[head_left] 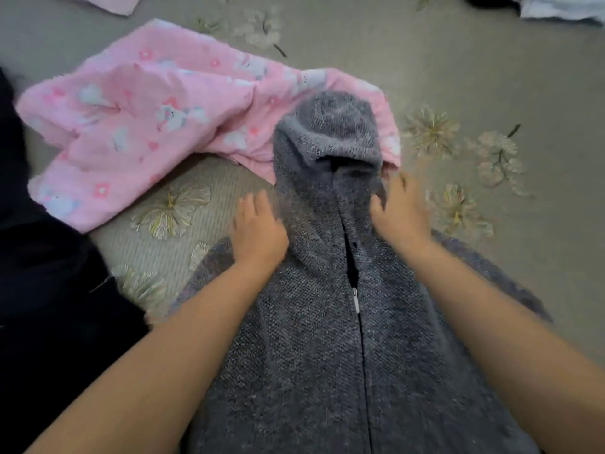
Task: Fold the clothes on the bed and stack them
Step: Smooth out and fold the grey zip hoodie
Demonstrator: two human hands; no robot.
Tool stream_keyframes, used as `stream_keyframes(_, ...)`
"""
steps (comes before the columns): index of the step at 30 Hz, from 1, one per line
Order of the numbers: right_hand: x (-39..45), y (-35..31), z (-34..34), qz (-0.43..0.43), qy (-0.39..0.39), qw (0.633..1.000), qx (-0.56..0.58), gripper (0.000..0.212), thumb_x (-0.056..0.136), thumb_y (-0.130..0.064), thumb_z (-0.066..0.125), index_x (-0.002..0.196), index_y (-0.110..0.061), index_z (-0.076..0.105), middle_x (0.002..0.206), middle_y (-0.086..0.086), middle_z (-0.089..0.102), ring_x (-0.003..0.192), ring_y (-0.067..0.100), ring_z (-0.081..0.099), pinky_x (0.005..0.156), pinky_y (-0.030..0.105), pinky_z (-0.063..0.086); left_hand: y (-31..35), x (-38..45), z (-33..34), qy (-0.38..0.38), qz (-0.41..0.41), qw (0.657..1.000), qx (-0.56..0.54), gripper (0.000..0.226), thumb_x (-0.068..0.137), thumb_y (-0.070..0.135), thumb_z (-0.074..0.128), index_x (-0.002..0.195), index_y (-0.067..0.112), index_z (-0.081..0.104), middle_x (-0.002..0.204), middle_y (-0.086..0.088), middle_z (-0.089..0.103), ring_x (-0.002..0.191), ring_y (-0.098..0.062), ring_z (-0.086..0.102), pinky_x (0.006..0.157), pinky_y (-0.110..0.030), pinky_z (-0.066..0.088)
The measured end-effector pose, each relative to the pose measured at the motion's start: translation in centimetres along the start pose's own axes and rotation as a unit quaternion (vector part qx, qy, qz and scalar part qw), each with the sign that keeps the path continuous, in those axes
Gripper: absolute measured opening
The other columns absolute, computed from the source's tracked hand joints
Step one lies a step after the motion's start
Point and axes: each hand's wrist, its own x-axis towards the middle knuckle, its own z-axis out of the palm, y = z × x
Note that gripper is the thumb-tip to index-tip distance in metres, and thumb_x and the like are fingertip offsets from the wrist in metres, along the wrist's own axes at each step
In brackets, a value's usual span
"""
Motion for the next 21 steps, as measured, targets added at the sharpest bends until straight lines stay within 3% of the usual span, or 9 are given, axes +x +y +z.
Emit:
stream_keyframes(3, -7.3, 1.1, 2.9, -0.095, -0.069, 0.988, -0.098, 0.051, 0.093, -0.026, 0.049, 0.138, -0.005, 0.037, 0.146, 0.017, 0.031, 0.137, 0.031, 0.026, 0.110, 0.049, 0.019, -5.6, -5.4, 0.8, -0.039, -0.003, 0.995, 0.093, 0.058, 0.095, 0.033, 0.039, 0.143, 0.005, 0.022, 0.150, -0.014, 0.021, 0.140, -0.028, 0.013, 0.113, -0.045, 0.011)
stream_keyframes(6, -14.8, 0.7, 5.6, -0.206, -0.079, 0.969, -0.115, 0.046, 0.088, -0.030, 0.054, 0.127, -0.003, 0.053, 0.137, 0.021, 0.045, 0.128, 0.041, 0.040, 0.101, 0.063, 0.024, -10.2, -10.3, -0.1, -0.032, -0.014, 0.991, 0.127, 0.062, 0.094, 0.037, 0.040, 0.143, 0.003, 0.022, 0.150, -0.017, 0.022, 0.139, -0.029, 0.017, 0.112, -0.042, 0.008)
stream_keyframes(9, -19.9, -1.3, 8.0, -0.252, -0.133, 0.949, -0.136, 0.054, 0.096, -0.043, 0.023, 0.124, -0.012, 0.057, 0.134, 0.017, 0.050, 0.121, 0.040, 0.047, 0.092, 0.066, 0.028, -13.4, -14.0, -1.8, -0.007, -0.038, 0.983, 0.177, 0.068, 0.088, 0.035, 0.054, 0.139, -0.002, 0.029, 0.141, -0.024, 0.034, 0.130, -0.038, 0.031, 0.105, -0.049, 0.022)
stream_keyframes(11, -21.7, -2.3, 9.5, -0.240, -0.187, 0.943, -0.136, 0.065, 0.095, -0.050, 0.005, 0.135, -0.017, 0.045, 0.146, 0.012, 0.034, 0.133, 0.035, 0.031, 0.101, 0.062, 0.016, -15.3, -16.1, -3.0, -0.008, -0.122, 0.978, 0.170, 0.063, 0.087, 0.033, 0.056, 0.137, 0.001, 0.033, 0.132, -0.025, 0.043, 0.119, -0.041, 0.043, 0.091, -0.048, 0.036)
stream_keyframes(14, -22.3, -1.1, 12.0, -0.207, -0.244, 0.933, -0.167, 0.062, 0.092, -0.056, 0.007, 0.147, -0.027, 0.002, 0.155, 0.004, -0.011, 0.142, 0.023, -0.012, 0.110, 0.051, -0.012, -17.5, -18.6, -4.9, 0.000, -0.224, 0.972, 0.078, 0.033, 0.093, 0.023, 0.048, 0.116, 0.000, 0.046, 0.107, -0.026, 0.057, 0.094, -0.040, 0.055, 0.068, -0.041, 0.040)
stream_keyframes(16, -22.1, -0.3, 12.8, -0.207, -0.242, 0.925, -0.210, 0.061, 0.094, -0.055, 0.013, 0.145, -0.030, -0.007, 0.154, 0.001, -0.017, 0.142, 0.020, -0.016, 0.111, 0.050, -0.012, -18.9, -19.1, -6.6, 0.049, -0.212, 0.972, 0.088, 0.022, 0.093, 0.017, 0.045, 0.106, 0.000, 0.048, 0.100, -0.025, 0.055, 0.086, -0.040, 0.054, 0.063, -0.040, 0.036)
stream_keyframes(19, -21.9, -0.8, 12.9, -0.198, -0.238, 0.922, -0.232, 0.061, 0.093, -0.056, 0.012, 0.145, -0.032, -0.010, 0.154, -0.001, -0.017, 0.142, 0.019, -0.015, 0.111, 0.051, -0.008, -21.0, -17.5, -10.7, 0.159, -0.138, 0.963, 0.168, 0.025, 0.091, 0.011, 0.046, 0.113, 0.001, 0.052, 0.104, -0.027, 0.049, 0.085, -0.044, 0.052, 0.060, -0.043, 0.034)
stream_keyframes(21, -22.1, -1.6, 13.0, -0.189, -0.241, 0.917, -0.257, 0.061, 0.094, -0.054, 0.012, 0.145, -0.031, -0.011, 0.154, 0.000, -0.018, 0.142, 0.020, -0.015, 0.112, 0.052, -0.004, -22.4, -16.4, -12.4, 0.162, -0.083, 0.960, 0.211, 0.029, 0.090, 0.009, 0.048, 0.118, 0.003, 0.052, 0.108, -0.028, 0.048, 0.090, -0.043, 0.051, 0.065, -0.047, 0.037)
